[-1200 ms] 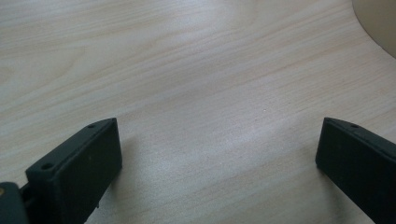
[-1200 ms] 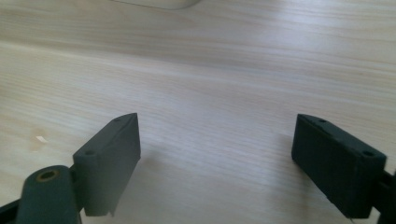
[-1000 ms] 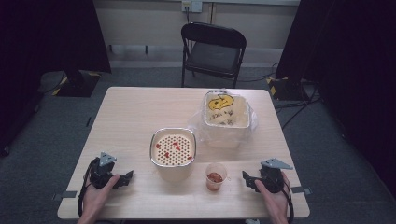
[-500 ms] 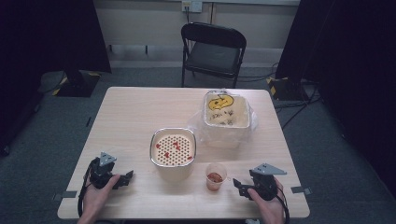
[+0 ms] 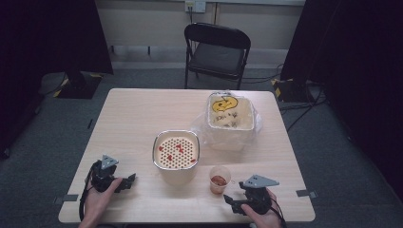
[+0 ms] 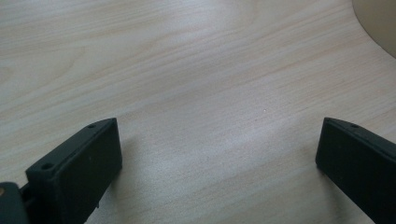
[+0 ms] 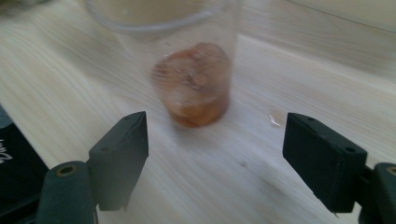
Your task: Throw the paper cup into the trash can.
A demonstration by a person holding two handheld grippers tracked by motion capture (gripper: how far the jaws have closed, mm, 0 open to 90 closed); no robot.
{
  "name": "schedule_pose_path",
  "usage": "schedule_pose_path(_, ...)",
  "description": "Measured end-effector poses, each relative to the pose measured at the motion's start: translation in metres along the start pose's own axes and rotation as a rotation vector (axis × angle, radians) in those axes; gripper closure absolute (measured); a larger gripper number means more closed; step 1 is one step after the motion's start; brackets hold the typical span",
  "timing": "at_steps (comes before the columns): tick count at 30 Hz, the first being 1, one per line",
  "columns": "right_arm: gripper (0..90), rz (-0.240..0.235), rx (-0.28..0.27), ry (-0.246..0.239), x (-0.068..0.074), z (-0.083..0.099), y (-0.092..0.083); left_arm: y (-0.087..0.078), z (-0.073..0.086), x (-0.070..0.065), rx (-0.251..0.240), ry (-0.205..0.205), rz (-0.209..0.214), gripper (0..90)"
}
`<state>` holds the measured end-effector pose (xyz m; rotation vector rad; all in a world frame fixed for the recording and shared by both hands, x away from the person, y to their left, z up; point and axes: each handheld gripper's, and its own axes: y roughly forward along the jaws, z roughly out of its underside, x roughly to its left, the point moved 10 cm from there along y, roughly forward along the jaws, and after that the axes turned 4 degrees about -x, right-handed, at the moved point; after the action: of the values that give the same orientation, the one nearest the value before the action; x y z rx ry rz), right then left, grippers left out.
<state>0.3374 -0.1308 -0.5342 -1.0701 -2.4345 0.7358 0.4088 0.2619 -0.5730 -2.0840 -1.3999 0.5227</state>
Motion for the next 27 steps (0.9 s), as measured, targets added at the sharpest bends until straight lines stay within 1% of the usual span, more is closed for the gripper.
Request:
schedule_pose_path(3,22.1,-0.024,-0.017,-0.016,0.008,-0.007,0.005,0.0,0.0,0.0,0.0,0.001,0.0,0.0)
schedule_pose_path(7,22.5,-0.029,-0.032,-0.014,0.01,-0.013,0.011,0.0,0.0,0.0,0.001,0.005,-0.001,0.0)
schedule_pose_path(8,22.5,-0.037,-0.036,-0.01,0.012,-0.015,0.012,0.0,0.0,0.0,0.0,0.0,0.0,0.0)
schedule_pose_path(10,22.0,-0.051,-0.045,-0.017,0.014,-0.021,0.018,0.0,0.0,0.0,0.0,0.0,0.0,0.0)
schedule_pose_path(12,22.0,-0.051,-0.048,-0.018,0.015,-0.023,0.02,0.0,0.0,0.0,0.0,0.0,0.0,0.0)
schedule_pose_path(14,22.0,-0.051,-0.046,-0.025,0.014,-0.028,0.028,0.0,0.0,0.0,0.001,0.005,-0.001,0.0)
schedule_pose_path(16,22.2,-0.052,-0.053,-0.028,0.013,-0.032,0.032,0.0,0.0,0.0,0.0,0.0,0.0,0.0)
schedule_pose_path(18,23.2,-0.058,-0.067,-0.025,0.014,-0.035,0.034,0.0,0.0,0.0,0.0,0.0,0.0,0.0)
schedule_pose_path(22,25.1,-0.061,-0.081,-0.026,0.014,-0.038,0.038,0.0,0.0,0.0,0.001,0.005,-0.001,0.0)
schedule_pose_path(25,27.7,-0.056,-0.1,-0.038,0.014,-0.039,0.04,0.0,0.0,0.0,0.0,0.0,0.0,0.0)
schedule_pose_path(27,28.4,-0.061,-0.105,-0.038,0.014,-0.039,0.042,0.0,0.0,0.0,0.001,0.005,-0.001,0.0)
